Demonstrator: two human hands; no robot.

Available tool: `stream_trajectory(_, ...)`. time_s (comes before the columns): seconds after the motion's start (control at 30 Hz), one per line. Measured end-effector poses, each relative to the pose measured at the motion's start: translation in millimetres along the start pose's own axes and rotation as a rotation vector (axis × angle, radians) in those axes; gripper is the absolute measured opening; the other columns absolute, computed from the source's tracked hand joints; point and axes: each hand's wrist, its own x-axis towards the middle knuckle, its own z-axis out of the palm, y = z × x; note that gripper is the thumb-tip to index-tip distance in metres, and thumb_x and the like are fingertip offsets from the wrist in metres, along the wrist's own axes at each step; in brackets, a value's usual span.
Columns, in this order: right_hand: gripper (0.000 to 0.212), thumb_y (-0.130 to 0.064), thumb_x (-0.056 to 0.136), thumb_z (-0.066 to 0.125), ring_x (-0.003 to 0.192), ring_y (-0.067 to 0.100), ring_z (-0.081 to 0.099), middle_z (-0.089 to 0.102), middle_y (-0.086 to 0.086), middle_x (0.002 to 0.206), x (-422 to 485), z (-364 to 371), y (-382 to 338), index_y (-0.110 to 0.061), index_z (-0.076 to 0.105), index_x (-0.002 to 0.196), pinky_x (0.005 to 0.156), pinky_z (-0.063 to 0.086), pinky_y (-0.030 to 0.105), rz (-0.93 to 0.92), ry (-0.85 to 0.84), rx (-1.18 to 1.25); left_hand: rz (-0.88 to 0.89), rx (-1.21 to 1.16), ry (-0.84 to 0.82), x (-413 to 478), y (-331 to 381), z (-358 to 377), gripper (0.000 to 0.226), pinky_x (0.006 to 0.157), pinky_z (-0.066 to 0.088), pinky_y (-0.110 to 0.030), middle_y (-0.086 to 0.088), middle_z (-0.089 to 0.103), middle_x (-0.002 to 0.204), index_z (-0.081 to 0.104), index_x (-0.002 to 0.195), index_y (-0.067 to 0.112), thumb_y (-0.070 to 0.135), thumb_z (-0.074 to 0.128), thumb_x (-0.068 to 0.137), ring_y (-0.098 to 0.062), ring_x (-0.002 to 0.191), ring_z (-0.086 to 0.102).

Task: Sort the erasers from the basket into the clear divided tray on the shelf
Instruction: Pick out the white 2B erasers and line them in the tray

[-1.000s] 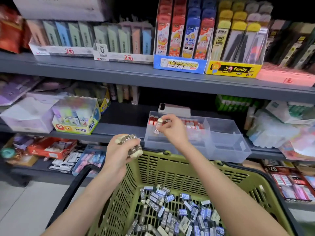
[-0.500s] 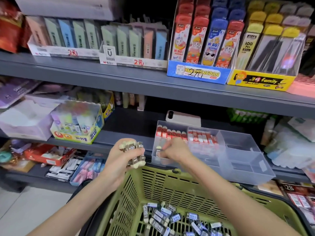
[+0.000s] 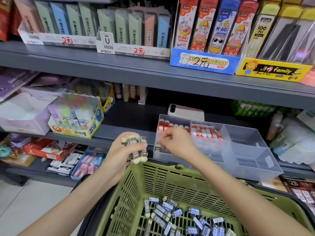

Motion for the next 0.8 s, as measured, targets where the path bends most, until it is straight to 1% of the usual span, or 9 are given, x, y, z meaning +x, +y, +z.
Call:
stream_trajectory(0.07,0.01,-0.022,0.088,0.061,0.057,0.001,0.055,0.063,-0.002,0.064,-9,-2,-8,-0.017,0.07,0.09,0.061,0.049,0.018,-0.061,-0.035,0.256,-0.036,-0.03,-0.036,0,4,-1,0.042,0.057,0.055,-0.033,-0.007,0.067,0.079,0.063,0.094,0.014,0.013,0.081,0.056,-0.023,0.067,0.066)
stream_trajectory(0.17,0.026,-0.025,0.091,0.059,0.05,-0.008,0.052,0.061,-0.01,0.066,-17,0,-18,-0.018,0.063,0.116,0.047,0.036,0.004,-0.095,-0.239,0.384,-0.115,-0.119,-0.111,-1,8,-1,0.045,0.05,0.052,-0.029,-0.012,0.067,0.079,0.06,0.103,0.005,0.016,0.075,0.062,-0.022,0.059,0.065)
stream_trajectory(0.27,0.02,-0.02,0.09,0.062,0.049,-0.003,0.048,0.058,-0.007,0.071,-20,-1,-21,-0.016,0.065,0.109,0.045,0.035,0.007,-0.128,-0.274,0.464,-0.19,-0.246,-0.114,-2,6,2,0.039,0.046,0.051,-0.025,-0.008,0.066,0.068,0.061,0.096,0.003,0.015,0.078,0.064,-0.018,0.052,0.062)
stream_trajectory(0.37,0.022,-0.013,0.083,0.07,0.056,0.013,0.048,0.055,0.001,0.079,-23,-4,-22,-0.011,0.059,0.101,0.048,0.039,0.021,-0.088,-0.302,0.534,-0.225,-0.264,-0.153,-1,5,5,0.031,0.045,0.051,-0.024,-0.008,0.066,0.067,0.067,0.088,0.004,0.025,0.075,0.065,-0.016,0.051,0.061)
stream_trajectory(0.43,0.023,-0.006,0.079,0.072,0.054,0.014,0.049,0.056,0.002,0.077,-25,-9,-20,-0.011,0.053,0.092,0.052,0.041,0.026,-0.096,-0.276,0.594,-0.236,-0.27,-0.135,0,5,7,0.033,0.047,0.052,-0.025,-0.008,0.067,0.066,0.066,0.085,0.004,0.028,0.076,0.065,-0.016,0.053,0.063)
stream_trajectory(0.5,0.026,-0.003,0.079,0.071,0.052,0.013,0.049,0.056,0.005,0.08,-28,-14,-18,-0.013,0.052,0.095,0.053,0.043,0.026,-0.121,-0.243,0.605,-0.249,-0.299,-0.079,1,4,7,0.037,0.049,0.053,-0.026,-0.008,0.068,0.066,0.061,0.083,0.005,0.029,0.078,0.06,-0.017,0.057,0.066)
stream_trajectory(0.6,0.027,-0.015,0.082,0.07,0.06,0.008,0.051,0.056,0.004,0.082,-35,-22,-13,-0.021,0.059,0.106,0.058,0.045,0.023,-0.205,-0.25,0.417,-0.268,-0.317,-0.075,0,5,7,0.03,0.048,0.053,-0.026,-0.009,0.068,0.067,0.069,0.072,0.006,0.03,0.08,0.058,-0.018,0.057,0.068)
stream_trajectory(0.7,0.01,-0.025,0.079,0.074,0.064,0.003,0.051,0.063,0.001,0.073,-41,-25,-7,-0.022,0.07,0.088,0.064,0.043,0.02,-0.304,-0.253,0.085,-0.289,-0.4,-0.059,0,8,8,0.021,0.049,0.054,-0.025,-0.011,0.068,0.067,0.073,0.057,0.008,0.027,0.082,0.055,-0.018,0.059,0.068)
stream_trajectory(0.8,0.014,-0.021,0.077,0.075,0.061,-0.001,0.055,0.06,-0.009,0.063,-39,-30,2,-0.025,0.065,0.069,0.066,0.046,0.019,-0.251,-0.092,0.096,-0.282,-0.43,-0.045,1,12,8,0.027,0.049,0.054,-0.026,-0.011,0.068,0.068,0.071,0.07,0.005,0.026,0.082,0.056,-0.019,0.057,0.066)
